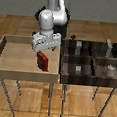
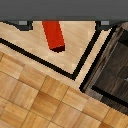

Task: Place the box of cereal into the appropriate compartment.

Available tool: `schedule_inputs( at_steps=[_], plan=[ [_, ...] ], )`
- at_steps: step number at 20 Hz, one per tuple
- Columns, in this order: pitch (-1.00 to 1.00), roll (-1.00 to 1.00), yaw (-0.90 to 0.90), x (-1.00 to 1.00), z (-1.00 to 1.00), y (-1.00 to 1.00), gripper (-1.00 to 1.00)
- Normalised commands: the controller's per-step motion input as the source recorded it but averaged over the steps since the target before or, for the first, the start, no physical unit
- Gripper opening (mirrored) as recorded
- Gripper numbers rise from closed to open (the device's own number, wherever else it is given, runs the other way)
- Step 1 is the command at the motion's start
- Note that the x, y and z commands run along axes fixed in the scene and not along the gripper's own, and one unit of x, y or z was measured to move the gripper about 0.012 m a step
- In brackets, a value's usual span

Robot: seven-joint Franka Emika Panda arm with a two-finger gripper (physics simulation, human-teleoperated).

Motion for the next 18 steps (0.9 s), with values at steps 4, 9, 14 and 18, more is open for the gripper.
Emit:
schedule_inputs(
  at_steps=[4, 9, 14, 18],
  plan=[
    [0.00, 0.00, 0.00, 0.00, 0.00, -0.75, 1.00],
    [0.00, 0.00, 0.00, 0.00, 0.00, 0.20, 1.00],
    [0.00, 0.00, 0.00, 0.00, 0.00, 0.20, 1.00],
    [0.00, 0.00, 0.00, 0.00, 0.00, 0.00, 1.00]
  ],
)
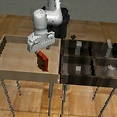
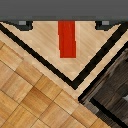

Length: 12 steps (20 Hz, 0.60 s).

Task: Place the box of cereal into the appropriate compartment.

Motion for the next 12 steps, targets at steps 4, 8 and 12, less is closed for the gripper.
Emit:
schedule_inputs(
  at_steps=[4, 8, 12],
  plan=[
    [0.00, 0.00, 0.00, 0.00, -0.50, 0.00, 1.00],
    [0.00, 0.00, 0.00, 0.00, -1.00, 0.00, 1.00],
    [0.00, 0.00, 0.00, 0.00, -0.50, 0.00, -1.00]
  ],
)
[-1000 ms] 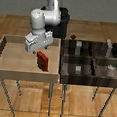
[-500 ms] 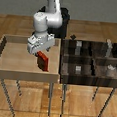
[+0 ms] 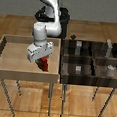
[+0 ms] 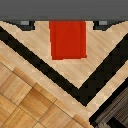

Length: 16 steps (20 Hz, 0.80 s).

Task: Place the box of cereal into the appropriate compartment.

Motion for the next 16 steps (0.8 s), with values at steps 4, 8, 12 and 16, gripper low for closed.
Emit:
schedule_inputs(
  at_steps=[4, 8, 12, 16],
  plan=[
    [0.00, 0.00, 0.00, 0.00, 0.00, 0.00, -1.00],
    [0.00, 0.00, 0.00, -0.25, 0.00, 0.00, -1.00],
    [0.00, 0.00, 0.00, -0.75, 0.00, 0.00, -1.00],
    [0.00, 0.00, 0.00, -1.00, 0.00, 0.00, -1.00]
  ],
)
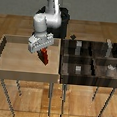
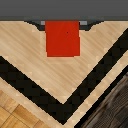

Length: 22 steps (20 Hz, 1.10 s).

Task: Place the box of cereal into the appropriate compartment.

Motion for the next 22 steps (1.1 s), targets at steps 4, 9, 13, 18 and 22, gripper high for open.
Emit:
schedule_inputs(
  at_steps=[4, 9, 13, 18, 22],
  plan=[
    [0.00, 0.00, 0.00, -1.00, 0.00, 0.00, -1.00],
    [0.00, 0.00, 0.00, -1.00, 0.00, 0.00, -1.00],
    [0.00, 0.00, 0.00, -0.50, 0.25, 0.00, -1.00],
    [0.00, 0.00, 0.00, 0.00, 1.00, 0.00, -1.00],
    [0.00, 0.00, 0.00, 0.00, 1.00, 0.00, -1.00]
  ],
)
